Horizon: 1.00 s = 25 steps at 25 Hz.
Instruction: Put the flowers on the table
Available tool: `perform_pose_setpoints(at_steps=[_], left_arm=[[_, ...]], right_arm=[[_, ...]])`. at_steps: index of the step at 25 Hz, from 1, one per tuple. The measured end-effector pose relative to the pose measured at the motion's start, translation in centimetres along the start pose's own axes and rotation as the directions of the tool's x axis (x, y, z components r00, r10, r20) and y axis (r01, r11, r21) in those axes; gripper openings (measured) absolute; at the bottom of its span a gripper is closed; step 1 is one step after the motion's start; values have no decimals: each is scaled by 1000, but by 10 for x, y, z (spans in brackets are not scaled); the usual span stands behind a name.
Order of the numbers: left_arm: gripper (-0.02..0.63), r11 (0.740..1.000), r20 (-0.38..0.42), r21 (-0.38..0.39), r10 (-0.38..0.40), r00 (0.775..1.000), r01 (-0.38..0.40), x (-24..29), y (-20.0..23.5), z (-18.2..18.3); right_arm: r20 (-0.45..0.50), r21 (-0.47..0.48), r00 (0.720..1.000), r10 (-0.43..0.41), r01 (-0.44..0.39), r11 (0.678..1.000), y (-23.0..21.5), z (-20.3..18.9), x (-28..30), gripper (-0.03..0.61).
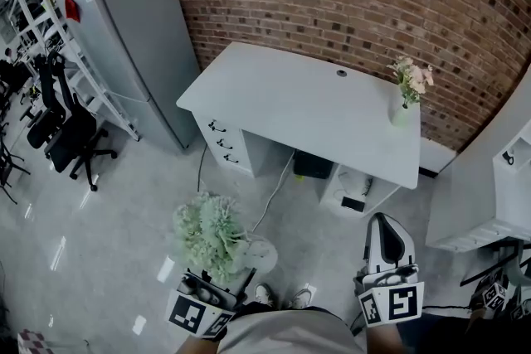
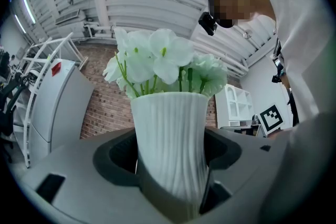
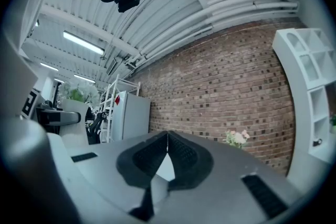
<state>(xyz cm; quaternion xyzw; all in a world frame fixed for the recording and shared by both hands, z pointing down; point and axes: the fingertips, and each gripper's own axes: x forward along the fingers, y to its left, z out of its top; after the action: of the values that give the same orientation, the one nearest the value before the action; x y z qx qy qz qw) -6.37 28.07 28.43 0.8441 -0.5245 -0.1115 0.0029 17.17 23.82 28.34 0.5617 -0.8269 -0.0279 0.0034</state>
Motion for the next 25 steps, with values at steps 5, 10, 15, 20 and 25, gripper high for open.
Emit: perform_pose_setpoints(at_steps=[5,10,15,20,25], left_arm=[[344,1000,3,3,-5,1000,5,11,-16,-1],[345,1000,14,22,2,1000,-3,17,-33,-4],[344,999,22,29,17,1000,-17,21,-45,-9],[344,999,17,39,29,999,-29,24,-49,-10],[344,999,12,40,22,1000,-23,36,-47,-13]], right_arm=[[6,8,1000,6,-6,1000,-14,0,-11,17],[13,16,1000,20,-20,1000,-28,-5,-23,17],[24,23,999,29,-30,999,-41,-9,-27,17],[27,29,999,47,-48,998,-46,-9,-23,17],[25,28,999,46,-46,999,-53,-12,-15,17]])
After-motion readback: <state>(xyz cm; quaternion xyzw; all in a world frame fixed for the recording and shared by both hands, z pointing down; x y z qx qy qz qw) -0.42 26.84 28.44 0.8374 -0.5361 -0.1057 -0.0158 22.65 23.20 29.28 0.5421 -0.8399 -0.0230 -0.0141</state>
